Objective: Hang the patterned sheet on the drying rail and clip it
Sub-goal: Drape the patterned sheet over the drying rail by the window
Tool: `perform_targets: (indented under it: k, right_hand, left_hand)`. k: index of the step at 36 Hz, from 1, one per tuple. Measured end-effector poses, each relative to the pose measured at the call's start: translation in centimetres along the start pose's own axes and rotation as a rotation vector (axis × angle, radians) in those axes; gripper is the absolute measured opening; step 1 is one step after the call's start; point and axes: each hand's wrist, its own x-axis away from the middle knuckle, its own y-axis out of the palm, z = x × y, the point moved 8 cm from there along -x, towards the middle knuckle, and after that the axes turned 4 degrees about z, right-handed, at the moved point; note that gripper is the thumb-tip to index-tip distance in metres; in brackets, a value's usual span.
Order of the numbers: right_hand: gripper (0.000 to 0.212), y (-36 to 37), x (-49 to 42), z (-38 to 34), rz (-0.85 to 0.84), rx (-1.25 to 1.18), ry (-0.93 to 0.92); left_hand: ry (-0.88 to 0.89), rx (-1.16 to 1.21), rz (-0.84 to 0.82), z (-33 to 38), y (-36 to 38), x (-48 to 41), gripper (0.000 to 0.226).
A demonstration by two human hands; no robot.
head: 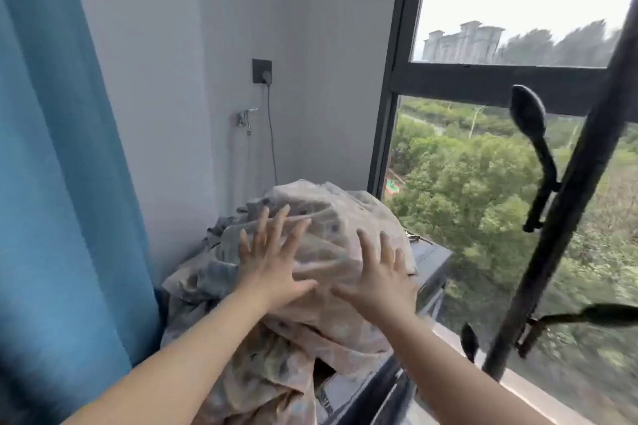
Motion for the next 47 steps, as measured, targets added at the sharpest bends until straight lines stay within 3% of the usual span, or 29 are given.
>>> perform_targets:
  k: [5,10,14,18,20,24,26,28,30,34,38,43,47]
  right_hand:
    - [0.114,1.6,-4.5,1.7,-0.029,-0.118,0.205]
    - [0.120,4.0,-6.6,3.7,-0.036,-0.178,0.281]
    - [0.122,5.6,-7.7,4.8,-0.033,-0.225,0.281]
    - [0.121,6.6,-8.5,5.2,-0.054,-0.203,0.220]
    - [0.106,6.8,-8.6,5.3,-0.047,-0.218,0.209]
    - [0.049,6.2,-8.7,4.4,0.006,-0.190,0.163]
    - [0.033,5.7,-8.4,3.6,0.055,-0.170,0.150]
    - [0.021,4.5,-8.1,2.3,0.126,-0.135,0.110]
    - [0.020,2.8,-7.7,0.4,0.216,-0.124,0.024]
    - [0.040,-1.4,-7.2,-3.6,0.384,-0.153,-0.145]
    - [0.039,-5.8,-5.7,-7.0,0.525,-0.249,-0.248]
    - [0.035,-10.9,-2.1,-9.7,0.648,-0.393,-0.334]
    - [0.024,-15.3,2.3,-11.3,0.719,-0.486,-0.422]
  left_hand:
    - [-0.102,0.098,-0.125,-2.8,3.5,-3.2,0.115]
    - [-0.191,0.224,-0.266,-4.6,7.0,-4.6,0.121]
    - [-0.210,0.191,-0.265,-5.3,8.1,-5.4,0.121]
    - [-0.240,0.169,-0.301,-5.8,9.2,-5.7,0.111]
    - [-0.234,0.144,-0.286,-5.8,9.5,-6.0,0.089]
    - [-0.250,0.185,-0.132,-5.4,8.7,-5.9,0.026]
    - [-0.287,0.276,-0.057,-5.8,8.2,-5.6,0.011]
    - [-0.340,0.404,0.033,-6.4,7.4,-5.4,0.013]
    - [-0.385,0.538,0.160,-6.9,6.0,-5.3,0.017]
    - [-0.423,0.760,0.412,-7.1,1.1,-5.0,0.003]
    - [-0.379,0.767,0.617,-6.5,-5.9,-4.1,0.021]
    - [-0.290,0.718,0.779,-4.5,-14.2,-1.0,0.010]
    - [-0.236,0.696,0.905,-2.4,-20.0,3.3,0.025]
